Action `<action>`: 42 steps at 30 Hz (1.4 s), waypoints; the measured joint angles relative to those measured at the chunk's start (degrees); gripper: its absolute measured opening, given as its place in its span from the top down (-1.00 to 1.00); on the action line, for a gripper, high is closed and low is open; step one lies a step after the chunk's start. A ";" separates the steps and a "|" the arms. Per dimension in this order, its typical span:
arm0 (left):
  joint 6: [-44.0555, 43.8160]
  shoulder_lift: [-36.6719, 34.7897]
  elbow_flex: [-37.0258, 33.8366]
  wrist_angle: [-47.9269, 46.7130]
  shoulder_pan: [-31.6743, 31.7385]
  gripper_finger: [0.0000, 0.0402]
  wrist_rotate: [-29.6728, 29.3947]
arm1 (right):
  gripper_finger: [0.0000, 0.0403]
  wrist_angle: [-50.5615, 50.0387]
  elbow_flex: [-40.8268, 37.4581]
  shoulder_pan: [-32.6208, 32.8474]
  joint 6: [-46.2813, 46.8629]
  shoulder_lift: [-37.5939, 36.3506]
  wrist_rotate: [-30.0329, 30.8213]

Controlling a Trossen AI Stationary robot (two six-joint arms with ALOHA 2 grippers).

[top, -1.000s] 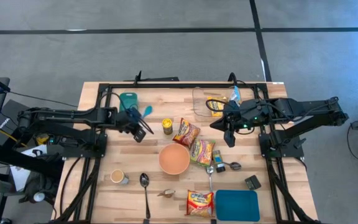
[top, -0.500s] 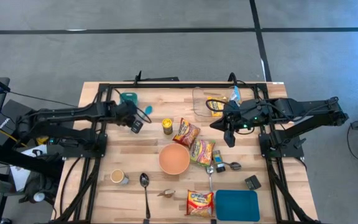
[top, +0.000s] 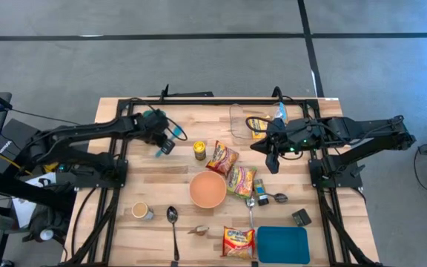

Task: Pick & Place Food Item
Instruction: Put the blue baby spoon into the light green bin

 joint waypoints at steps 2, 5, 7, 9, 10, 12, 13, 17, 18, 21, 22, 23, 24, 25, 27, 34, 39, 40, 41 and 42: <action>0.02 1.83 0.00 0.36 0.00 1.00 0.00 | 0.99 -0.02 -0.02 -0.01 0.59 0.00 0.02; 0.04 4.33 0.00 2.14 -0.04 1.00 0.02 | 0.99 0.00 -0.02 0.00 0.74 0.00 0.02; -0.38 5.81 0.00 3.13 -0.18 1.00 0.04 | 0.99 0.00 -0.02 0.00 0.74 0.00 0.02; -0.52 6.94 0.00 3.70 -0.48 1.00 0.03 | 0.99 0.00 -0.02 0.00 0.74 0.00 0.02; -0.55 7.45 0.00 3.93 -0.54 1.00 0.03 | 0.99 0.00 -0.02 0.00 0.74 0.00 0.02; -0.61 8.40 0.00 4.18 -0.55 1.00 0.03 | 0.99 0.00 -0.02 0.00 0.76 0.00 0.02; -0.61 8.92 0.00 4.35 -0.53 1.00 0.02 | 0.99 0.00 -0.02 0.00 0.76 0.00 0.02; -0.66 10.82 0.00 6.05 0.01 1.00 -0.75 | 0.99 0.00 -0.02 0.00 0.76 0.00 0.02; -0.66 11.28 0.00 6.40 0.18 1.00 -0.88 | 0.99 0.00 -0.02 0.00 0.76 0.00 0.02; -0.66 12.45 0.00 7.34 0.55 1.00 -1.07 | 0.99 0.00 -0.02 0.00 0.76 0.00 0.02; -0.66 12.76 0.00 7.12 0.68 1.00 -1.11 | 0.99 0.00 -0.02 0.00 0.76 0.00 0.02; -0.66 13.08 0.00 7.08 0.78 1.00 -1.25 | 0.99 0.00 -0.02 0.00 0.76 0.00 0.02; -0.66 13.32 0.00 7.04 0.85 1.00 -1.58 | 0.99 0.00 -0.02 0.00 0.76 0.00 0.02; -0.66 13.54 0.00 7.00 0.93 1.00 -1.92 | 0.99 0.00 -0.02 0.00 0.76 0.00 0.02; -0.68 13.77 0.00 7.03 0.92 1.00 -2.74 | 0.99 0.00 -0.02 0.00 0.76 0.00 0.02; -0.68 13.77 0.00 7.11 0.92 1.00 -6.79 | 0.99 -0.02 -0.02 0.00 0.76 0.00 0.02; -0.48 13.75 0.00 8.44 1.45 1.00 -6.80 | 0.99 -0.02 -0.02 0.00 0.76 0.00 0.02; -0.48 13.75 0.00 8.61 1.79 1.00 -6.78 | 0.99 -0.02 -0.02 0.00 0.76 0.00 0.02; -0.48 13.75 0.00 8.95 2.15 1.00 -6.81 | 0.99 -0.02 -0.02 0.00 0.75 0.00 0.02; -0.48 13.75 0.00 9.28 2.52 1.00 -6.90 | 0.99 -0.02 -0.02 0.00 0.76 0.00 0.02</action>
